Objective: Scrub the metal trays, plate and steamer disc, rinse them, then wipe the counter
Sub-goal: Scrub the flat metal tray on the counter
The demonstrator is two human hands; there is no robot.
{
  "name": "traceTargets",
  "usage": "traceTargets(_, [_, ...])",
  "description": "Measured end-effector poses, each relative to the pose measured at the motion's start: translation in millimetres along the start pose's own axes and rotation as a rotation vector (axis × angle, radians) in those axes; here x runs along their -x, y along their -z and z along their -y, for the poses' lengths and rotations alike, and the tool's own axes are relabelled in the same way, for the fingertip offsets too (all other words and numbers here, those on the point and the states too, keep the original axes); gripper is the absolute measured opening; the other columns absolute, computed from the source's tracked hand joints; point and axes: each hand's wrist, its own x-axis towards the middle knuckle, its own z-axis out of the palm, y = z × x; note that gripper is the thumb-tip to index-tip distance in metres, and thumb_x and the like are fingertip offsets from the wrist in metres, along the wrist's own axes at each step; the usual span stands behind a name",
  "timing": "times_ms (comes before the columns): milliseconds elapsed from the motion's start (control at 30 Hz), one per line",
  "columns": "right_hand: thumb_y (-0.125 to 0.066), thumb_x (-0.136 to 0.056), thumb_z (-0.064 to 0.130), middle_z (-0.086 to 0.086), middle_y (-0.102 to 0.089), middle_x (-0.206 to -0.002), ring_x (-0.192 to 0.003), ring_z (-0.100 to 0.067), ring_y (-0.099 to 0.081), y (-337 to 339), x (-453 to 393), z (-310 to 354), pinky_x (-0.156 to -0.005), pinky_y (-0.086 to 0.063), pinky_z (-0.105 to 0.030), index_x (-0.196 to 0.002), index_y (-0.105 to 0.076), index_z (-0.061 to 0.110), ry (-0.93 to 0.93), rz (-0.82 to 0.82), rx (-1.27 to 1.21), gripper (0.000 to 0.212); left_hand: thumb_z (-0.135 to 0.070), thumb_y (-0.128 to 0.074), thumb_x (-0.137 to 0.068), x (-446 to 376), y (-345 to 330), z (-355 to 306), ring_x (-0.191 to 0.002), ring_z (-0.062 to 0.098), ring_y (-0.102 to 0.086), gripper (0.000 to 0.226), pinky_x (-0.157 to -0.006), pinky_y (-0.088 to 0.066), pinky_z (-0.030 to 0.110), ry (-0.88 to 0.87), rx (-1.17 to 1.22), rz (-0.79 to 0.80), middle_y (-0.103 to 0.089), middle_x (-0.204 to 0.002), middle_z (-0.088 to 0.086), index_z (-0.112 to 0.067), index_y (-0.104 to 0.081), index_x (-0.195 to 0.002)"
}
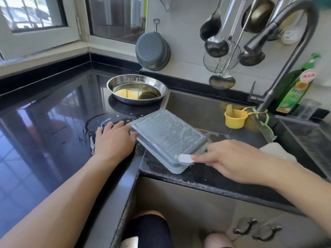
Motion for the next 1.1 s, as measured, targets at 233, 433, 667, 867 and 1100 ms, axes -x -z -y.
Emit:
traceTargets(233, [-0.053, -0.103, 0.02, -0.005, -0.06, -0.072, -0.055, -0.006, -0.039, -33, 21, -73, -0.056, -0.031, -0.026, -0.135, -0.057, 0.053, -0.374, -0.37, -0.563, 0.045, -0.037, -0.056, -0.098, 7, 26, -26, -0.132, 0.035, -0.051, 0.038, -0.111, -0.041, 0.049, -0.121, -0.034, -0.004, -0.059, -0.138, 0.007, -0.015, -0.067, -0.126])
traceTargets(433, [-0.045, -0.106, 0.027, 0.007, -0.055, -0.084, -0.08, -0.018, -0.054, -66, -2, -107, -0.065, -0.042, -0.034, -0.146, -0.051, 0.044, -0.53, -0.49, -0.429, 0.044, -0.062, -0.051, -0.098, 34, 44, -109, -0.148, 0.023, -0.033, 0.064, -0.12, -0.03, 0.04, -0.448, -0.12, 0.339, -0.036, -0.162, -0.003, -0.03, -0.043, -0.154])
traceTargets(667, [-0.06, -0.097, 0.016, -0.005, -0.06, -0.084, -0.07, -0.04, -0.06, -91, -8, -106, -0.06, -0.046, -0.04, -0.133, -0.067, 0.021, -0.5, -0.857, -0.313, 0.037, -0.08, -0.037, -0.089, 15, -4, -207, -0.153, 0.041, -0.014, 0.085, -0.112, -0.023, 0.074, -0.096, -0.255, 0.401, -0.017, -0.167, 0.004, -0.034, -0.02, -0.158])
traceTargets(867, [-0.057, -0.1, 0.015, -0.008, -0.066, -0.089, -0.077, -0.034, -0.062, -91, 0, -120, -0.065, -0.049, -0.039, -0.13, -0.069, 0.014, -0.514, -0.999, -0.472, 0.032, -0.049, -0.061, -0.094, 9, -14, -276, -0.152, 0.057, -0.002, 0.098, -0.107, -0.023, 0.083, 0.212, -0.337, 0.467, 0.009, -0.172, 0.016, -0.034, 0.005, -0.164])
traceTargets(1100, [-0.051, -0.102, 0.019, 0.002, -0.053, -0.085, -0.072, -0.019, -0.043, -94, 1, -126, -0.063, -0.034, -0.032, -0.128, -0.069, 0.016, -0.528, -0.966, -0.51, 0.031, 0.0, -0.05, -0.093, 4, 3, -275, -0.109, 0.048, -0.066, 0.048, -0.078, -0.059, 0.058, -0.176, -0.669, 0.123, -0.067, -0.121, 0.018, 0.004, -0.044, -0.14])
